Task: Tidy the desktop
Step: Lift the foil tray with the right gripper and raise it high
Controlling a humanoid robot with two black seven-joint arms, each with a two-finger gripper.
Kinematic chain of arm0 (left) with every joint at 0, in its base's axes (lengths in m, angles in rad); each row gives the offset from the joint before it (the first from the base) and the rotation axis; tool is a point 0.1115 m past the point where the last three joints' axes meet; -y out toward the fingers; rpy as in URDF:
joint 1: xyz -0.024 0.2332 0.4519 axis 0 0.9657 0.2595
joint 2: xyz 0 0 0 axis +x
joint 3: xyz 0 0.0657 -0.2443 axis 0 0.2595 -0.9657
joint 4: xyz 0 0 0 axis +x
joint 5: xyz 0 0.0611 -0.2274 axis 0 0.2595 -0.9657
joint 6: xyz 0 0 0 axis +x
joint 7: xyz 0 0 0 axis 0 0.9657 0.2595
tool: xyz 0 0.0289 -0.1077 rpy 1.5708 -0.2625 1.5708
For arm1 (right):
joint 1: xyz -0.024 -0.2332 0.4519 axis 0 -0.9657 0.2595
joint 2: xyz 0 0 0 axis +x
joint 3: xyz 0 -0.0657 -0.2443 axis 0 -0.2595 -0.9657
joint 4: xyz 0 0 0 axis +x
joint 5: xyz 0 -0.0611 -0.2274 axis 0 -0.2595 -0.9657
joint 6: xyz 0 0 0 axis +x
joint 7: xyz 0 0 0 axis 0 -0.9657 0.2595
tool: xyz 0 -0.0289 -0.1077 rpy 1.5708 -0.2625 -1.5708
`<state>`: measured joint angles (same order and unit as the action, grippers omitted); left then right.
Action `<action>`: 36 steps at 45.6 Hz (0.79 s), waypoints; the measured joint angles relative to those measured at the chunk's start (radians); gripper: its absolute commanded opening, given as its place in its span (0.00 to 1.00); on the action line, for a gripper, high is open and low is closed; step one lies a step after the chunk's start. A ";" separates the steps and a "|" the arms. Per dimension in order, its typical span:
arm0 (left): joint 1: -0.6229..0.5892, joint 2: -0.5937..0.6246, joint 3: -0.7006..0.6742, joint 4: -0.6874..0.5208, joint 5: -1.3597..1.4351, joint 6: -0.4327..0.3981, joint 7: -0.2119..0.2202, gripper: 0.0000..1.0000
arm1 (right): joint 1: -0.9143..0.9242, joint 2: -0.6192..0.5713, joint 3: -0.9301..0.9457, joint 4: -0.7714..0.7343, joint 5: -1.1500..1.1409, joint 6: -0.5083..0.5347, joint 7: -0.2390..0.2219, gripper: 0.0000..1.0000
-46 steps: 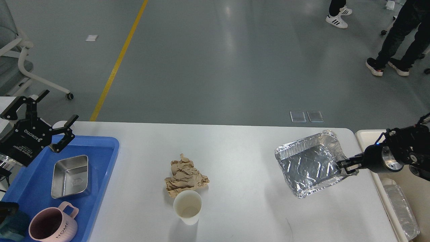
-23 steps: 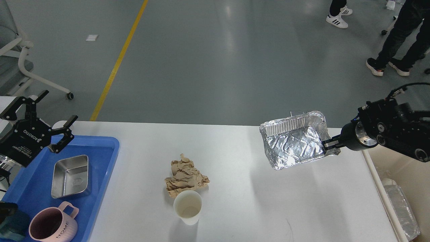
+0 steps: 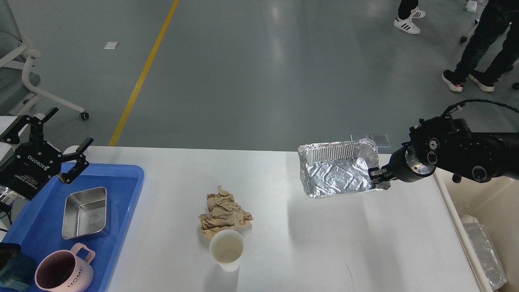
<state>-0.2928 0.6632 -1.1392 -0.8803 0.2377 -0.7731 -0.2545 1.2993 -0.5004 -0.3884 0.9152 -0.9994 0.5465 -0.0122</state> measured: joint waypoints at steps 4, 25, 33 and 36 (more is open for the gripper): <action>0.000 0.002 0.000 0.000 0.000 0.000 0.000 0.97 | -0.001 0.011 -0.001 -0.007 0.038 0.010 -0.019 0.00; 0.001 0.006 0.014 0.000 0.239 -0.002 -0.018 0.97 | -0.003 0.078 -0.001 -0.053 0.122 0.039 -0.050 0.00; 0.006 0.029 0.014 0.005 0.254 0.007 -0.033 0.97 | -0.004 0.108 -0.001 -0.077 0.120 0.040 -0.049 0.00; 0.007 0.059 0.012 0.009 0.252 0.007 -0.034 0.97 | -0.008 0.116 -0.001 -0.084 0.119 0.039 -0.049 0.00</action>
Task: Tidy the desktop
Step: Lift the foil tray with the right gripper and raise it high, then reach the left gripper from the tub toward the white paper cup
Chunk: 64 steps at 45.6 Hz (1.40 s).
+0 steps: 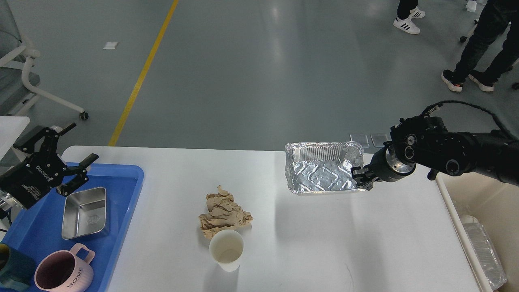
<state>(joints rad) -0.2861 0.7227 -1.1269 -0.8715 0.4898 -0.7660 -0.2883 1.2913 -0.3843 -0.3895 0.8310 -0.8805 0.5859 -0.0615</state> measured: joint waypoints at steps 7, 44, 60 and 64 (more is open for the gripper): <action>-0.018 0.087 0.004 0.005 0.006 0.006 0.003 0.97 | -0.002 0.016 0.003 -0.011 -0.002 -0.003 0.000 0.00; -0.037 0.501 0.309 -0.273 0.026 0.513 0.228 0.97 | 0.014 0.047 0.018 -0.027 -0.002 -0.004 0.002 0.00; -0.044 0.491 0.361 -0.370 0.119 0.801 0.241 0.97 | 0.014 0.050 0.020 -0.030 -0.001 -0.005 0.006 0.00; -0.040 0.497 0.365 -0.424 0.148 0.804 0.240 0.97 | 0.013 0.052 0.020 -0.038 -0.001 -0.005 0.007 0.00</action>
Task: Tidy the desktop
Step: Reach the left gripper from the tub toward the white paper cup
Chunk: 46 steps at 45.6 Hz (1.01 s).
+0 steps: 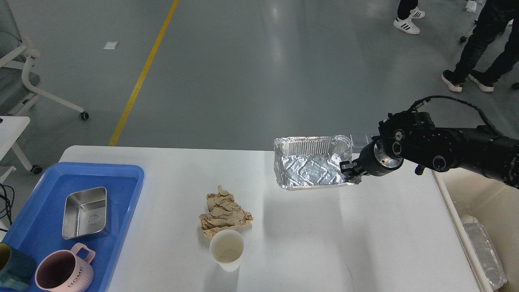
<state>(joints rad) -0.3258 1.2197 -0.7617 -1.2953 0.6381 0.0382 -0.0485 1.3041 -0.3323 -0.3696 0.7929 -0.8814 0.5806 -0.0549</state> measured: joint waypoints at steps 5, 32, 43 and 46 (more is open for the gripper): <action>0.003 0.016 0.017 -0.084 0.045 -0.011 -0.003 0.97 | -0.001 0.008 0.000 -0.005 0.000 0.000 0.000 0.00; 0.042 0.082 0.146 -0.291 0.318 -0.022 -0.014 0.97 | 0.021 0.015 0.000 -0.009 0.003 0.001 0.003 0.00; 0.066 0.049 0.151 -0.291 0.350 -0.020 -0.030 0.97 | 0.020 0.016 0.000 -0.009 0.003 0.001 0.003 0.00; 0.066 0.048 0.151 -0.287 0.350 -0.020 -0.033 0.97 | 0.020 0.016 0.000 -0.009 0.003 0.001 0.003 0.00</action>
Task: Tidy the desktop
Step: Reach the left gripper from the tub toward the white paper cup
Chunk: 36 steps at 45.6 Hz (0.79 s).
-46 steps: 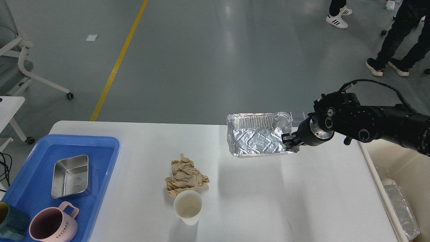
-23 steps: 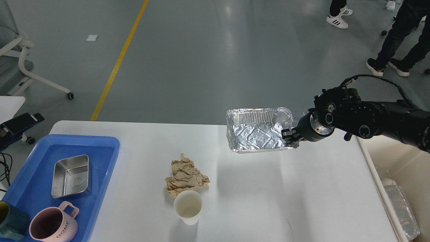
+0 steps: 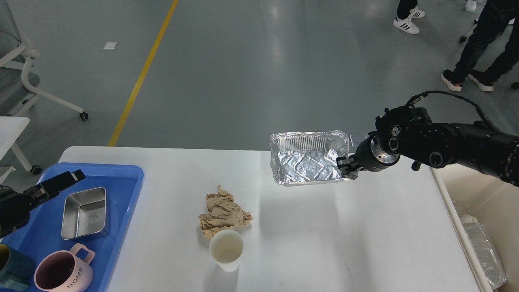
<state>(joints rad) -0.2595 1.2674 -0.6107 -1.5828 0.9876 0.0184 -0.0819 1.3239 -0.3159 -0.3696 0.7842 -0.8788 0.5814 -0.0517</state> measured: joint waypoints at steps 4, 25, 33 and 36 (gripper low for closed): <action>0.000 0.000 -0.004 0.006 -0.005 -0.003 -0.009 0.97 | 0.002 0.002 0.000 0.000 0.000 0.000 0.001 0.00; -0.055 0.026 -0.004 0.006 0.081 -0.187 -0.111 0.97 | 0.009 0.005 0.000 0.003 0.000 0.000 0.000 0.00; -0.104 -0.007 -0.002 0.008 0.224 -0.312 -0.118 0.97 | 0.012 0.005 0.001 0.003 0.000 0.000 0.000 0.00; -0.119 -0.037 -0.001 0.009 0.299 -0.349 -0.125 0.97 | 0.014 0.005 0.001 0.003 0.000 0.000 0.000 0.00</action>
<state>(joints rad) -0.3786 1.2306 -0.6121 -1.5734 1.2867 -0.3309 -0.2072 1.3378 -0.3107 -0.3684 0.7870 -0.8790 0.5813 -0.0521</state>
